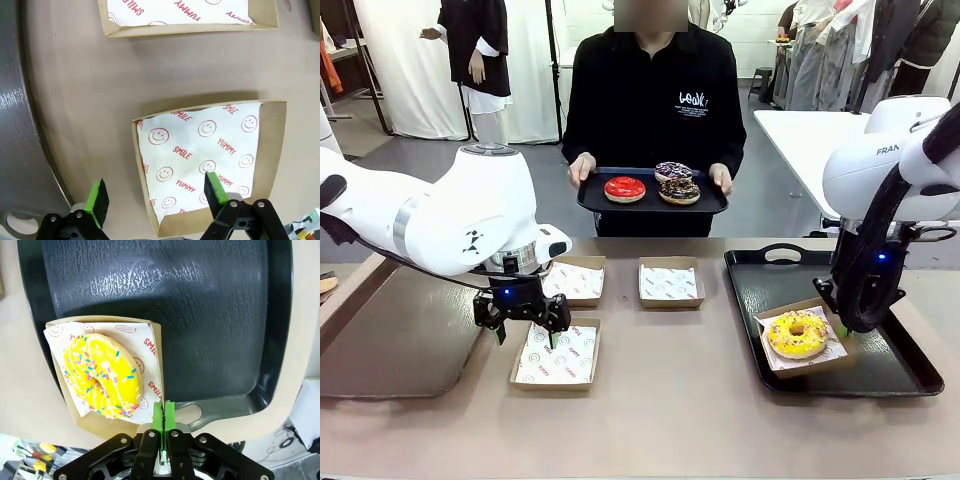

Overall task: Individually package the donuts and arrange them on the tray.
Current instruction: Place the picked Paper togo box on the Handle tray while simultaneously picking up another Paper togo box from the table with the other hand.

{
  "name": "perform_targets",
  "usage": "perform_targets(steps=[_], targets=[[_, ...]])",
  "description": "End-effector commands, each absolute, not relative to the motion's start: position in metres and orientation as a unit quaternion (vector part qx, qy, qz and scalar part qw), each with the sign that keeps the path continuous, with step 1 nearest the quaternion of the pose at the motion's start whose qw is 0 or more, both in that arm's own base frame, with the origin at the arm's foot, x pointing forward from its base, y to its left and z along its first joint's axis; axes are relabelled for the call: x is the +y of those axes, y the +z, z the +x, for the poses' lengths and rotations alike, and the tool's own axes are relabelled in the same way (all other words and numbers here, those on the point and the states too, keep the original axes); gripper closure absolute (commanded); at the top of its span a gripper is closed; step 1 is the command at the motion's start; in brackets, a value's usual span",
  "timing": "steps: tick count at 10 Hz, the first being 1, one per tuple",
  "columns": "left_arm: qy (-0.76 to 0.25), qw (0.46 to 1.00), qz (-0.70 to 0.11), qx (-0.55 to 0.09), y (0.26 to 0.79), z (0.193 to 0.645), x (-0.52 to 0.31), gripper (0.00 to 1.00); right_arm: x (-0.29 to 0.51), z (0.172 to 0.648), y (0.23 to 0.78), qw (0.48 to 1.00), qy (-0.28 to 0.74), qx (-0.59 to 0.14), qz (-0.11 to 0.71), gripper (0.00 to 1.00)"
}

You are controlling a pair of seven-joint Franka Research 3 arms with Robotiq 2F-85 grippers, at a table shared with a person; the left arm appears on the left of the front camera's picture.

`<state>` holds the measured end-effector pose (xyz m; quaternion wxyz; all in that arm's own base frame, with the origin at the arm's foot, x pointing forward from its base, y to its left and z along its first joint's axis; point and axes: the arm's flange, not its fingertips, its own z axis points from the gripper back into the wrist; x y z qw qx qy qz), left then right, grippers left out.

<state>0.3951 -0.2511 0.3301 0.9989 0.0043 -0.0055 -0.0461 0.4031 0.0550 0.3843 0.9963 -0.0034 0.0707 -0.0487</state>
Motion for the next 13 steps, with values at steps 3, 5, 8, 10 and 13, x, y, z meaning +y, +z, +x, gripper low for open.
perform_targets(steps=[3,5,8,10,13], targets=[[-0.039,0.999,0.004,-0.012,0.3265,0.3941,-0.2506,0.00,0.0594,0.4082,0.3861,0.995,-0.052,0.076,-0.023,0.99],[-0.042,0.999,0.003,-0.002,0.3243,0.3958,-0.2503,0.24,0.0597,0.4079,0.3855,0.996,-0.038,0.077,-0.024,0.41],[-0.045,0.999,0.005,0.010,0.3220,0.3976,-0.2494,1.00,0.0579,0.4086,0.3837,0.996,-0.035,0.082,-0.023,0.00],[-0.047,0.999,0.007,0.014,0.3205,0.3977,-0.2495,1.00,0.0568,0.4082,0.3827,0.996,-0.036,0.085,-0.021,0.16],[-0.049,0.999,0.005,0.010,0.3232,0.3961,-0.2483,1.00,0.0549,0.4055,0.3880,0.996,-0.033,0.081,-0.015,0.00]])
